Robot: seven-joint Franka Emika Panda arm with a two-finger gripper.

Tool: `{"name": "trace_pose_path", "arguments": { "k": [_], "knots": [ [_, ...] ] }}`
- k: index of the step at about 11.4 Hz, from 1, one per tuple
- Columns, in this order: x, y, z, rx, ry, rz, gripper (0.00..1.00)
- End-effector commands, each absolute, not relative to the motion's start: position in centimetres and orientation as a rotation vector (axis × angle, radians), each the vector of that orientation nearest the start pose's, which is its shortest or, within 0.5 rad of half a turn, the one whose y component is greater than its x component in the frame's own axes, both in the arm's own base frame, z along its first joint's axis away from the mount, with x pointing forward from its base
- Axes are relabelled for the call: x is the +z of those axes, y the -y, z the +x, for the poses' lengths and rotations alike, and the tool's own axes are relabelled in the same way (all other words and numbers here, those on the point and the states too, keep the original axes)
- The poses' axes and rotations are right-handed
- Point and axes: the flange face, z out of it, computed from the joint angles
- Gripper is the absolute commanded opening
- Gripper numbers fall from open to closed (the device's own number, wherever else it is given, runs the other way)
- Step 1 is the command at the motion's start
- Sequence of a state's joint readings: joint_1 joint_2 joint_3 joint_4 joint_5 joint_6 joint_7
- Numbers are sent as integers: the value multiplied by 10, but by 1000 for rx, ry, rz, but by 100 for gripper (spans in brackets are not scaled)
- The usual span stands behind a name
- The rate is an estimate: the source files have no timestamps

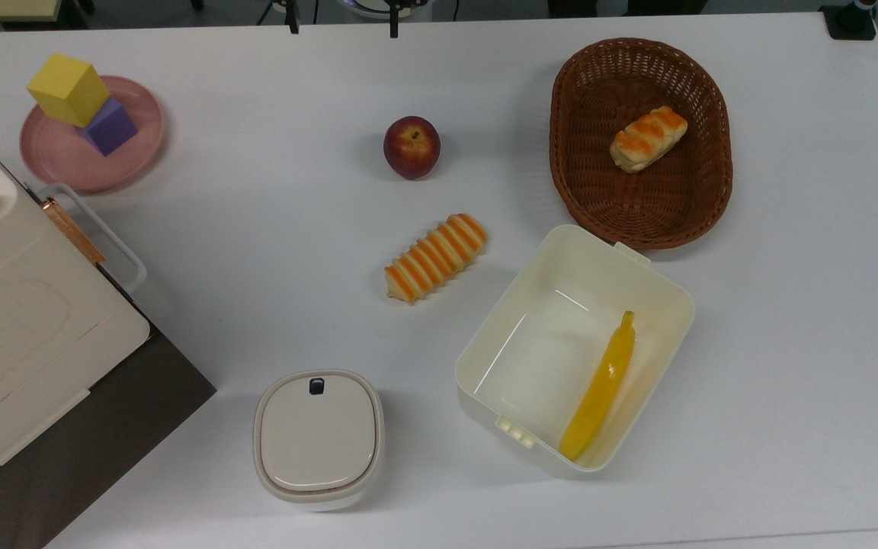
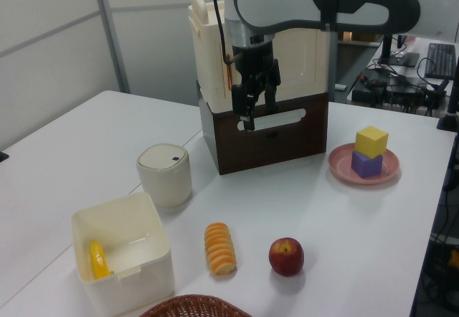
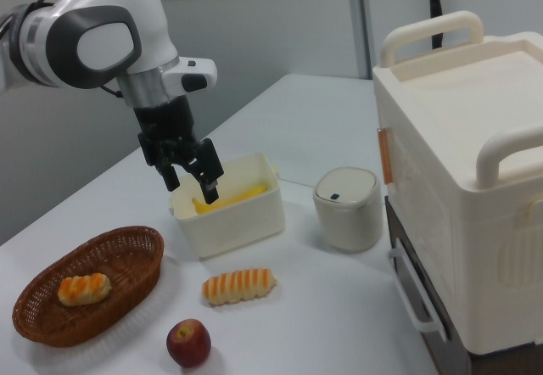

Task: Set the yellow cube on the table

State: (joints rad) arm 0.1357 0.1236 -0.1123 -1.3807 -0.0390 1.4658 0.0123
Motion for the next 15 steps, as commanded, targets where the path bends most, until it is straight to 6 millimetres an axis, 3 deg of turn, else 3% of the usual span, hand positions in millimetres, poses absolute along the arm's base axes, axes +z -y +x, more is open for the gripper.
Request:
{"name": "trace_pose_path", "arguments": {
  "k": [1,15],
  "knots": [
    [631,-16,581,47,32,-3181,100],
    [605,-15,592,97,11,-3155,100]
  ]
}}
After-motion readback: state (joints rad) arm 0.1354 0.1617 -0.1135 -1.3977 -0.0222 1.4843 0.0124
